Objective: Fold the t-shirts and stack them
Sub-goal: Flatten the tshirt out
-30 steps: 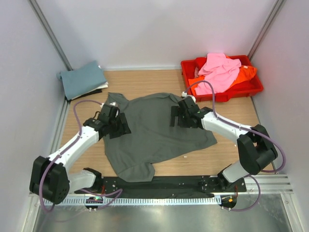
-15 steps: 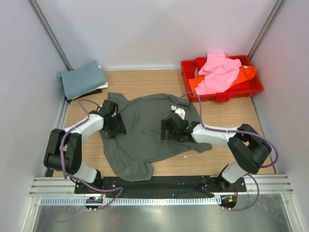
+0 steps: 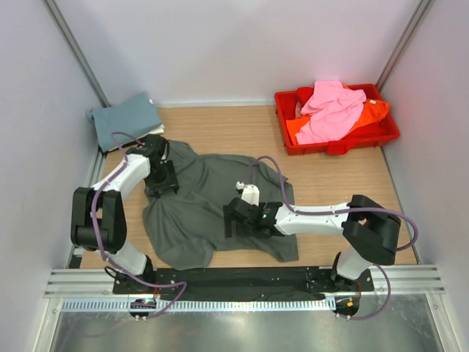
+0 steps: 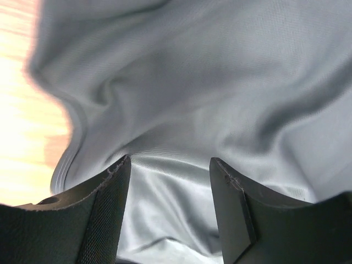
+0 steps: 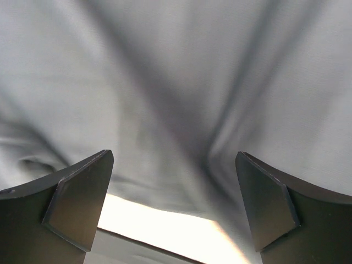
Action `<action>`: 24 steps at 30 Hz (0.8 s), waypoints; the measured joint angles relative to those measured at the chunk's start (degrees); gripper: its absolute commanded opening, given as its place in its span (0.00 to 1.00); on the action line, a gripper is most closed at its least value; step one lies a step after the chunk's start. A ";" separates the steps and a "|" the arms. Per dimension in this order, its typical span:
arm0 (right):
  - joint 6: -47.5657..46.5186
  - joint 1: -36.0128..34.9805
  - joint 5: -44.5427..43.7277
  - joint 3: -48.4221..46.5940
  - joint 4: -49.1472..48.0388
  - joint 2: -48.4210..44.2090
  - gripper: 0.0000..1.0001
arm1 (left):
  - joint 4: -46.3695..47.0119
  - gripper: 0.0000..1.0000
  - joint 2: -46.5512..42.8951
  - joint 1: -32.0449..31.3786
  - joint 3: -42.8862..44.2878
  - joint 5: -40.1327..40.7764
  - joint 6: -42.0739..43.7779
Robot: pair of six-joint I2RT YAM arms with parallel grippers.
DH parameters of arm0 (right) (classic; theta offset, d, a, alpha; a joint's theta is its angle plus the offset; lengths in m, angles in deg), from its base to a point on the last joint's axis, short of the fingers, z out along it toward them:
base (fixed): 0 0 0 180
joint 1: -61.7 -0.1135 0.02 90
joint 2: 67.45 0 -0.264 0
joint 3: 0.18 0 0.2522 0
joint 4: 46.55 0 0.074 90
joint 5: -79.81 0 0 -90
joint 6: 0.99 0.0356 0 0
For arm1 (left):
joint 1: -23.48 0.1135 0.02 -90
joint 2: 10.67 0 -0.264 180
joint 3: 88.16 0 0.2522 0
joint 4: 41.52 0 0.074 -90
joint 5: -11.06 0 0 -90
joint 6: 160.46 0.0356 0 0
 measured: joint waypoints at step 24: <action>-17.29 44.26 9.11 -14.80 10.03 -1.81 0.65 | -2.45 0.61 -51.04 -8.28 -15.74 -9.22 -1.44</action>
